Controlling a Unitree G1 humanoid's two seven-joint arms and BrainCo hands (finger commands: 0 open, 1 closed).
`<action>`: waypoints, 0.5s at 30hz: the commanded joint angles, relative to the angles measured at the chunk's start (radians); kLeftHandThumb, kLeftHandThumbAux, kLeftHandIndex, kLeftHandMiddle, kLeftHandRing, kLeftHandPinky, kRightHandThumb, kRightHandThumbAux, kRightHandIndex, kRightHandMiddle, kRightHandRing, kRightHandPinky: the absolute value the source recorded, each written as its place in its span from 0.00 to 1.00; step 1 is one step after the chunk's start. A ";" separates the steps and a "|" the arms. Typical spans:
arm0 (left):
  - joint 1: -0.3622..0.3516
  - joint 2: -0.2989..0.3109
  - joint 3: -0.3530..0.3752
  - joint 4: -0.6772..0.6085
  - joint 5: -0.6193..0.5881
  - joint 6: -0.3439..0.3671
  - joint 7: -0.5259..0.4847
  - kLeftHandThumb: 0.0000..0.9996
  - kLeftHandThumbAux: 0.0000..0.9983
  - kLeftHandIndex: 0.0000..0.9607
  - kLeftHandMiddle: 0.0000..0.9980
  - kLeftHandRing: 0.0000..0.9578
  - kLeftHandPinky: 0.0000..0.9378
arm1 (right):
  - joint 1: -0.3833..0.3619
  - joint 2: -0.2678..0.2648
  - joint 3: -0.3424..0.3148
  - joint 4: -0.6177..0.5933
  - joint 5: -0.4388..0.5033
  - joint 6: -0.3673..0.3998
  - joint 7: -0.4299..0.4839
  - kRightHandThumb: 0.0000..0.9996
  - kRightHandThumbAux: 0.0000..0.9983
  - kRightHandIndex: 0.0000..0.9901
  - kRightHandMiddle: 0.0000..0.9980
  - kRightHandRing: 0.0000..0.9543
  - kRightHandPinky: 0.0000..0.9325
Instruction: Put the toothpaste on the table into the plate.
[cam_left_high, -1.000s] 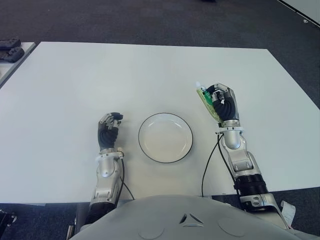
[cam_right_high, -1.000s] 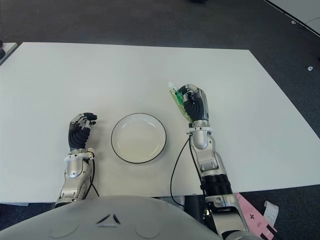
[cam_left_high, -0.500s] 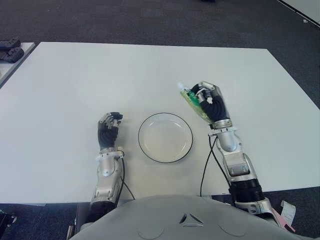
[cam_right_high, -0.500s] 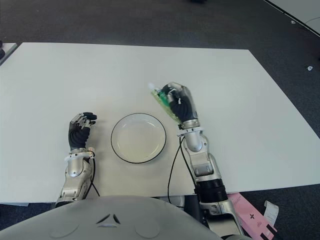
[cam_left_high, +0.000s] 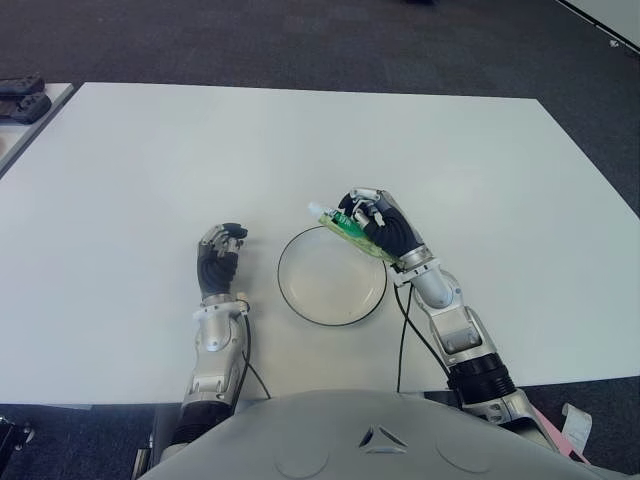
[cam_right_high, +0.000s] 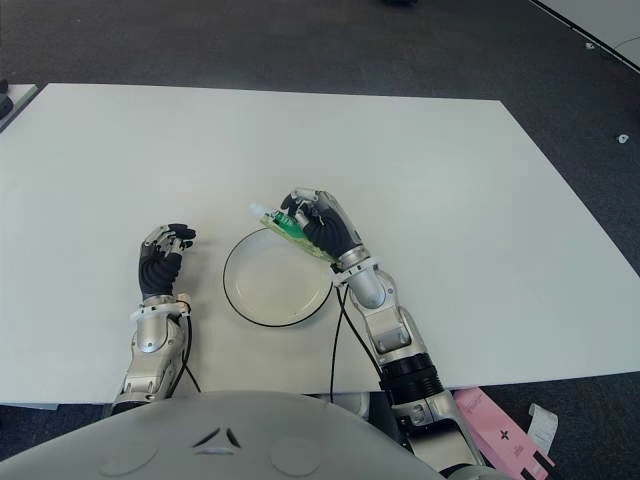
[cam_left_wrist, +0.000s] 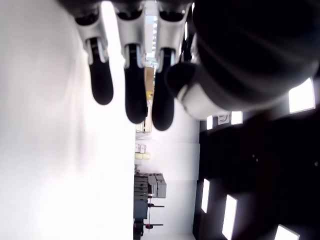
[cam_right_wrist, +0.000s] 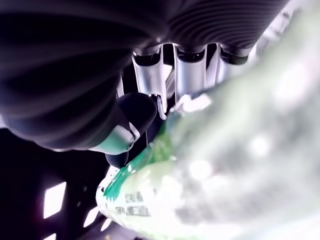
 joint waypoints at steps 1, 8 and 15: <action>0.024 -0.046 0.000 0.039 -0.009 0.042 0.004 0.71 0.72 0.44 0.46 0.43 0.39 | -0.027 -0.017 0.027 0.039 -0.063 -0.050 -0.012 0.85 0.67 0.42 0.59 0.89 0.92; 0.027 -0.052 -0.004 0.032 -0.002 0.046 0.014 0.71 0.72 0.44 0.46 0.43 0.40 | -0.061 -0.039 0.078 0.094 -0.184 -0.054 -0.025 0.85 0.67 0.42 0.60 0.89 0.92; 0.030 -0.056 -0.006 0.028 -0.002 0.045 0.017 0.71 0.72 0.44 0.46 0.43 0.40 | -0.080 -0.041 0.105 0.126 -0.236 -0.058 -0.033 0.85 0.67 0.45 0.50 0.88 0.91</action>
